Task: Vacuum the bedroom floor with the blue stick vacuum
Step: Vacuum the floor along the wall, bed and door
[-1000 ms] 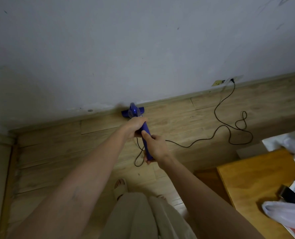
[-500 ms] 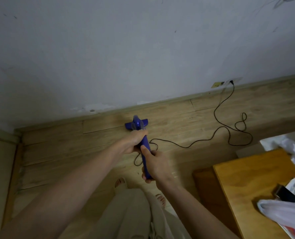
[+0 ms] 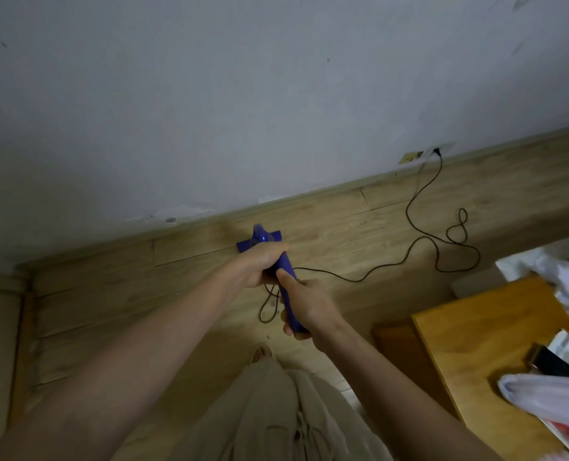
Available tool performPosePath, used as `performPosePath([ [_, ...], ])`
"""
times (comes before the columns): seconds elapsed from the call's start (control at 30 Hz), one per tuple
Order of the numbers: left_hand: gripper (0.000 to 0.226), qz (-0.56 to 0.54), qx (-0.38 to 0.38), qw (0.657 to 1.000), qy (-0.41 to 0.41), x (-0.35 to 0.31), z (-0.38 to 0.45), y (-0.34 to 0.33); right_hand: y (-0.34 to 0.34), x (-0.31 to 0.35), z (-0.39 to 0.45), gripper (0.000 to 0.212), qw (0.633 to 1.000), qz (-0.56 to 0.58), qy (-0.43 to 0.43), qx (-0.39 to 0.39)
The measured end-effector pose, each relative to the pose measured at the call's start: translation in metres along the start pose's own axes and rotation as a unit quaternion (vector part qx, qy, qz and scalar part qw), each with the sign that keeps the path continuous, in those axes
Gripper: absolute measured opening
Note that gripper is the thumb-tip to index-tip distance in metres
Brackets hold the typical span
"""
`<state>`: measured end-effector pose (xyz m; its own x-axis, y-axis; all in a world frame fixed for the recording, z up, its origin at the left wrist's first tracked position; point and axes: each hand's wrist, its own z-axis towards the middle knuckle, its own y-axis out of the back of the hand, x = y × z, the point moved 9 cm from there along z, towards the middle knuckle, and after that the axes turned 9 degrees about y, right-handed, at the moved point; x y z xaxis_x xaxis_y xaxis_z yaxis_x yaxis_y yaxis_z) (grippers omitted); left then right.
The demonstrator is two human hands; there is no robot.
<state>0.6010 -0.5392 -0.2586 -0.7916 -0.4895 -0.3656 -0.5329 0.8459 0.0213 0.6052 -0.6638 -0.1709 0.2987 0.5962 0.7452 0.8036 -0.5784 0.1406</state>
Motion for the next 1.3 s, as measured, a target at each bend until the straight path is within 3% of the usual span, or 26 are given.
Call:
performPosePath([
  [0.4, 0.011, -0.001, -0.014, 0.999, -0.038, -0.040, 0.021, 0.022, -0.012, 0.018, 0.051, 0.048, 1.000, -0.005, 0.003, -0.020],
  [0.77, 0.013, -0.086, -0.011, 0.994, -0.065, -0.065, 0.021, 0.023, 0.009, 0.042, 0.068, 0.045, 0.997, -0.062, 0.033, -0.014],
  [0.93, 0.017, -0.117, 0.002, 0.991, -0.065, -0.077, 0.003, -0.012, 0.047, 0.044, 0.061, 0.046, 0.997, -0.055, 0.042, -0.025],
  [1.3, 0.015, -0.064, 0.024, 0.997, -0.035, -0.024, -0.022, -0.131, 0.128, -0.028, -0.013, 0.038, 1.000, 0.003, 0.015, -0.022],
])
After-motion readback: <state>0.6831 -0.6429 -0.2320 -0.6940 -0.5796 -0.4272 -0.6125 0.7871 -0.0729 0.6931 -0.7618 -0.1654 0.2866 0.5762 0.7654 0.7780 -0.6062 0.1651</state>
